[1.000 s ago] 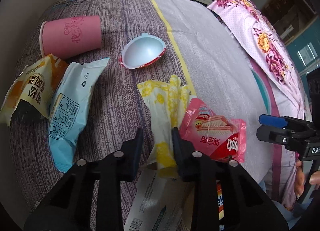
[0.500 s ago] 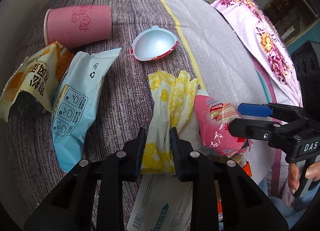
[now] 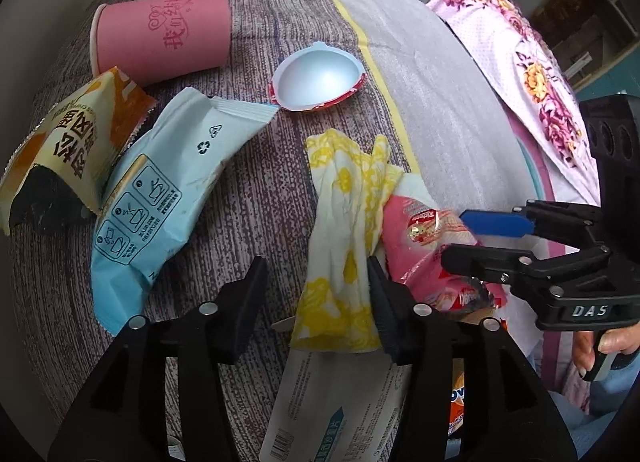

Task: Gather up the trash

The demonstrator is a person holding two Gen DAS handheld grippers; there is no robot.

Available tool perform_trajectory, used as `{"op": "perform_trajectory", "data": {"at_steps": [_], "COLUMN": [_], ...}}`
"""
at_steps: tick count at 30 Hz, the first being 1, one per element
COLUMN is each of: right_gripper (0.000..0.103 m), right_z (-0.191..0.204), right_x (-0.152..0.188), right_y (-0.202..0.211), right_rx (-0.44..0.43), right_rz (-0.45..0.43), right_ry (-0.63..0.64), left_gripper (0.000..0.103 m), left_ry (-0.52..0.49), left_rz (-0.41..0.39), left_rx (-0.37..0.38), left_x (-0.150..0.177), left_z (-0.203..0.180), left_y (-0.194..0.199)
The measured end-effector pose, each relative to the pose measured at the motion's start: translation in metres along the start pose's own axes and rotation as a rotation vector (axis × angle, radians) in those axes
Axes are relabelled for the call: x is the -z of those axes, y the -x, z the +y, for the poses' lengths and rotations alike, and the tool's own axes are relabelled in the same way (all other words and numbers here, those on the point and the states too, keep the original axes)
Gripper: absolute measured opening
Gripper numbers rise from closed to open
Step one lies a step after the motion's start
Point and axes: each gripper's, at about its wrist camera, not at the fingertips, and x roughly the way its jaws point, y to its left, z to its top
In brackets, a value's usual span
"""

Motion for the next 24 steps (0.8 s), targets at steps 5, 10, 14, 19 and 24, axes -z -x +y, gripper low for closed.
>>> {"op": "perform_trajectory", "data": {"at_steps": [5,10,14,19,24], "right_gripper": [0.017,0.014,0.013,0.013,0.013], "right_z": [0.0,-0.018,-0.039,-0.073,-0.103], "right_x": [0.002,0.006,0.015,0.025,0.037], "right_y": [0.007,0.03,0.051,0.076,0.094], "right_rx": [0.005,0.014,0.021,0.03,0.033], "right_rz": [-0.045,-0.11,-0.163,-0.234,-0.292], "right_ry": [-0.006,-0.06,-0.123,-0.202,-0.29], "left_gripper": [0.028,0.018,0.018,0.018,0.018], "left_ry": [-0.013,-0.008,-0.006,-0.018,-0.044], "left_rz": [-0.019,-0.074,-0.117,-0.15,-0.17], "left_rx": [-0.033,-0.035,-0.031,-0.005,0.041], "left_x": [0.0,-0.004,-0.012,-0.021,-0.032], "left_z": [-0.008,-0.012,-0.017,-0.036,-0.064], "left_y": [0.0,0.018,0.033,0.045,0.051]}}
